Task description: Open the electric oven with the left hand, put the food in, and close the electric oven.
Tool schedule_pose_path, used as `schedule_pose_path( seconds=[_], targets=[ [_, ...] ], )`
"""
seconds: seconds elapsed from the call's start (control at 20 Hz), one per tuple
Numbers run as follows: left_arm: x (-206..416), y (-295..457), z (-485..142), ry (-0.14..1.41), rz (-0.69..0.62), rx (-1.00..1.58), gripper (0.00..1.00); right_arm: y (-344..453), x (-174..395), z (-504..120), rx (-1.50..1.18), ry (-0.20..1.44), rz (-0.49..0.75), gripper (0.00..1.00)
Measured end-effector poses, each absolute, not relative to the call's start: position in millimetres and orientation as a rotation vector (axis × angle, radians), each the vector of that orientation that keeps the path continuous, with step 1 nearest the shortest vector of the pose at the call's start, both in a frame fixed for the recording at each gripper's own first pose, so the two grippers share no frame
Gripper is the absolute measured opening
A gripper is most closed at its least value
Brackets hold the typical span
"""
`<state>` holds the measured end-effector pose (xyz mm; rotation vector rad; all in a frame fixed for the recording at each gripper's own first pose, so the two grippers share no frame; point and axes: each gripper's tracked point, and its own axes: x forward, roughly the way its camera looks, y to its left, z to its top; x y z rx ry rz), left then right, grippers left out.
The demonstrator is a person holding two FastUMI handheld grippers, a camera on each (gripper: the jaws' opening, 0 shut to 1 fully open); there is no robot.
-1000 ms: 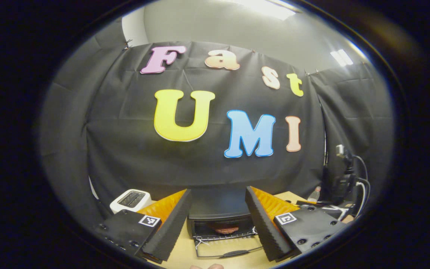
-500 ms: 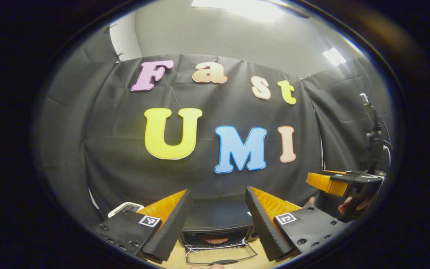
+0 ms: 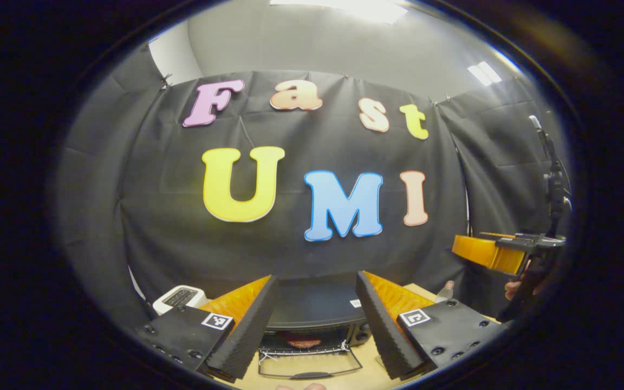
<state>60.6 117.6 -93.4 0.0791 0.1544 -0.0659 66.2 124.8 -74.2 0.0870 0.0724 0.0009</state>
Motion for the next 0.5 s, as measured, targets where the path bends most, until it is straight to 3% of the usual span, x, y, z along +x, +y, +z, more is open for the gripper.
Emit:
schedule_pose_path(
  seconds=[0.2,0.3,0.35,0.4,0.5],
  targets=[
    [61.5,121.1,-161.2,0.355,-0.056,0.023,0.96,111.0,66.5,-77.1,0.116,0.081,-0.004,1.0],
    [61.6,122.3,-199.7,0.468,-0.054,-0.014,0.96,102.0,67.6,-80.0,0.11,0.088,-0.012,0.96],
    [58.8,124.3,-216.9,0.516,-0.049,-0.026,0.96,97.8,69.1,-82.1,0.114,0.095,-0.011,1.0],
    [57.8,127.4,-233.5,0.558,-0.04,-0.03,1.0,93.1,68.3,-83.2,0.129,0.099,-0.014,0.96],
    [54.9,126.9,-265.3,0.647,-0.035,-0.02,0.96,77.8,71.3,-85.2,0.154,0.101,-0.041,0.96]
  ],
)
